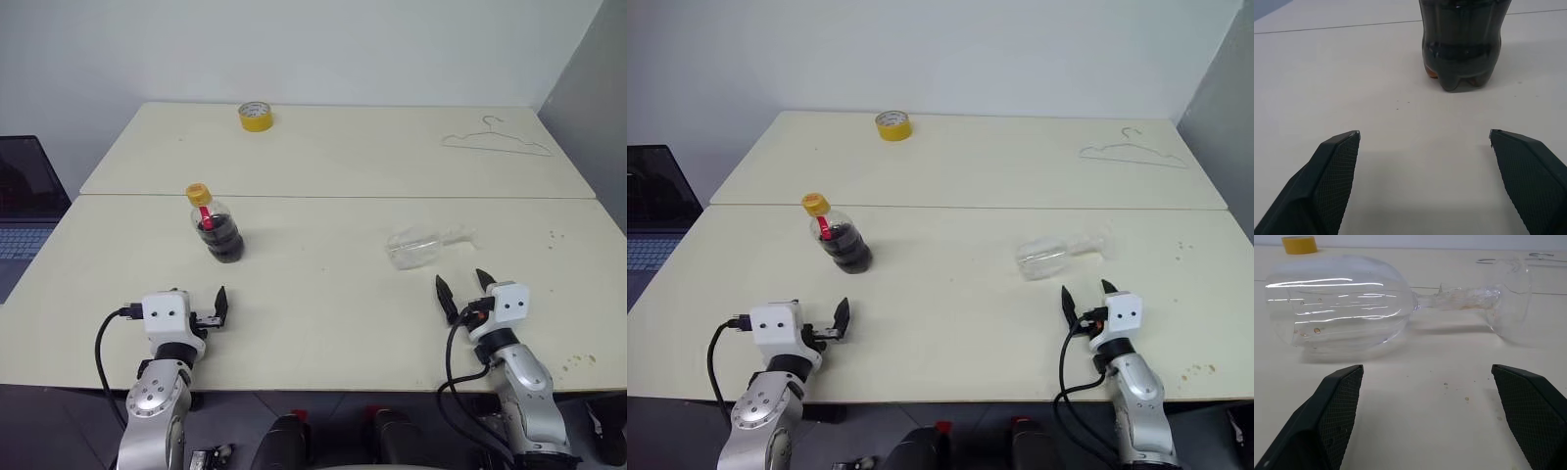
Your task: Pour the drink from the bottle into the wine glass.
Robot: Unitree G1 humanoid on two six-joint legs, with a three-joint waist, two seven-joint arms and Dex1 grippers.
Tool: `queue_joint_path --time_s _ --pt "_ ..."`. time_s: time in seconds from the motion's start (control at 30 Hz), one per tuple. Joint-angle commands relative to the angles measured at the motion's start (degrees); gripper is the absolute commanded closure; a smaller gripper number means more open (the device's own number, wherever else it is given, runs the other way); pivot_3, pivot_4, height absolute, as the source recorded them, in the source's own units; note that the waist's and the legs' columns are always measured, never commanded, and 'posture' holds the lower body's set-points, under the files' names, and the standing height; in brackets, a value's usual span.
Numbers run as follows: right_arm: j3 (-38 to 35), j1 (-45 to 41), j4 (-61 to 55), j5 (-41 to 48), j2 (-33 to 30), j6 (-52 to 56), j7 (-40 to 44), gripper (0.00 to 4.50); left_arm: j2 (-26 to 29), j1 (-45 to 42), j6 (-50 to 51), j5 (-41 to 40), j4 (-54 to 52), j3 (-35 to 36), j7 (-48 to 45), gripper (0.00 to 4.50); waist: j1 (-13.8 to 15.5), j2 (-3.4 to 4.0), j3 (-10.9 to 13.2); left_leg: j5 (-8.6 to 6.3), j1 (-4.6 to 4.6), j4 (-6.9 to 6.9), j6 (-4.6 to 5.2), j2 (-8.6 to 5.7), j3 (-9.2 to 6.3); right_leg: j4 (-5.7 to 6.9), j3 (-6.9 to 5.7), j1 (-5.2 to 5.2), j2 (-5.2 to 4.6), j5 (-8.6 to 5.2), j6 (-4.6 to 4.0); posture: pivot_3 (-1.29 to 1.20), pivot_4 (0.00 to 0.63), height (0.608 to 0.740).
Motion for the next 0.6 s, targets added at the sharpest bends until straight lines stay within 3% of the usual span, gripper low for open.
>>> queue_joint_path --time_s 0.03,0.6 --pt "-0.93 -0.14 -1.07 0.80 0.14 -0.57 -0.30 0.00 0.36 0.10 -3.01 0.49 -1.64 -0.35 -0.58 0.03 0.00 0.00 0.00 0.00 0.00 0.00 0.00 0.00 0.00 0.00 0.00 0.00 0.00 0.00 0.00 0.00 0.150 0.740" --pt "3.38 3.14 -5.71 -0.42 -1.79 -0.65 4.04 0.00 0.38 -0.47 -6.12 -0.05 -0.62 1.27 -0.78 0.03 0.01 0.00 0.00 0.00 0.00 0.00 0.00 0.00 -0.02 0.00 -0.02 0.01 0.00 0.00 0.00 0.00 0.150 0.740"
